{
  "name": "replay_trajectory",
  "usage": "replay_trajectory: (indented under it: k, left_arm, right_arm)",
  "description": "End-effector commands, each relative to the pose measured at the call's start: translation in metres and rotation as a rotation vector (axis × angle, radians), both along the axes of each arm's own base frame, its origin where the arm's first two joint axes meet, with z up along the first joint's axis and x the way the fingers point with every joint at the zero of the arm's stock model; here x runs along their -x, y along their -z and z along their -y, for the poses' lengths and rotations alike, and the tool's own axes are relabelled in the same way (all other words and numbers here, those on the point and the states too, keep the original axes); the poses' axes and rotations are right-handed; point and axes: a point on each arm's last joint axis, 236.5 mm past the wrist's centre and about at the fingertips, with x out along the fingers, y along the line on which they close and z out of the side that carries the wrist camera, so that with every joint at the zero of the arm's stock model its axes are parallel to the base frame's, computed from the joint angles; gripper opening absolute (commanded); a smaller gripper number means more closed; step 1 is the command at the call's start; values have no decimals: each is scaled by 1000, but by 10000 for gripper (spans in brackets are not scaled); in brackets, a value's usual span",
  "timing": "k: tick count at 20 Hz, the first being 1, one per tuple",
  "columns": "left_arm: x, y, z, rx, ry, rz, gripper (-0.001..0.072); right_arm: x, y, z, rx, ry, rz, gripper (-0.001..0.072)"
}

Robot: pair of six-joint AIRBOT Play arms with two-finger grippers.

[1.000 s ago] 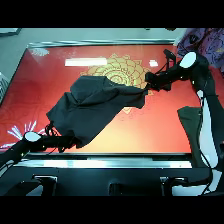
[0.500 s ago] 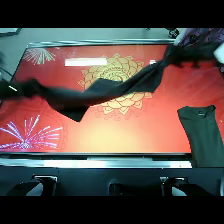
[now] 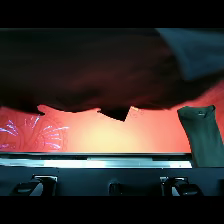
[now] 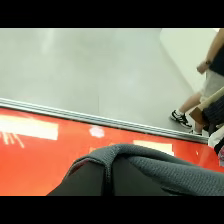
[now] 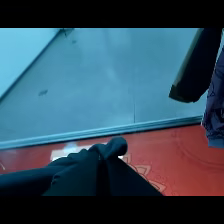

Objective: Fold the clothes and pants, and hang the long-sleeved shirts on hangers.

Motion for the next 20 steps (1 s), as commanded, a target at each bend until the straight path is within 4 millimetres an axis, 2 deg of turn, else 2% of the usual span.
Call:
replay_trajectory:
  k: [1, 2, 4, 6, 8, 10, 13, 14, 16, 18, 20]
  left_arm:
    - [14, 0, -5, 24, -30, -2, 14]
    - [-1, 13, -7, 27, -30, -45, 14]
    - [-45, 56, -11, 37, -32, -182, 14]
    - [-98, 118, -16, 45, -37, -351, 14]
    - [-155, 187, -23, 39, -38, -493, 14]
    - [-213, 252, -30, 62, -53, -574, 14]
    - [-284, 343, -35, 81, -70, -660, 14]
    - [-301, 374, -34, 86, -71, -689, 15]
    - [-321, 428, -28, 100, -65, -751, 15]
    - [-328, 473, -23, 99, -60, -818, 15]
    - [-328, 508, -18, 100, -55, -881, 15]
  right_arm:
    - [18, -6, 6, -101, 19, 20, 32]
    - [1, 2, 4, -114, 17, -17, 32]
    - [-52, 31, 1, -126, 23, -131, 32]
    - [-120, 83, -4, -116, 32, -291, 32]
    - [-191, 147, -10, -111, 34, -443, 33]
    - [-260, 211, -26, -128, -7, -528, 33]
    - [-336, 284, -55, -233, -85, -550, 33]
    - [-355, 311, -59, -275, -87, -566, 33]
    - [-377, 362, -66, -342, -86, -622, 33]
    - [-387, 406, -73, -368, -87, -687, 34]
    - [-387, 441, -87, -368, -98, -752, 34]
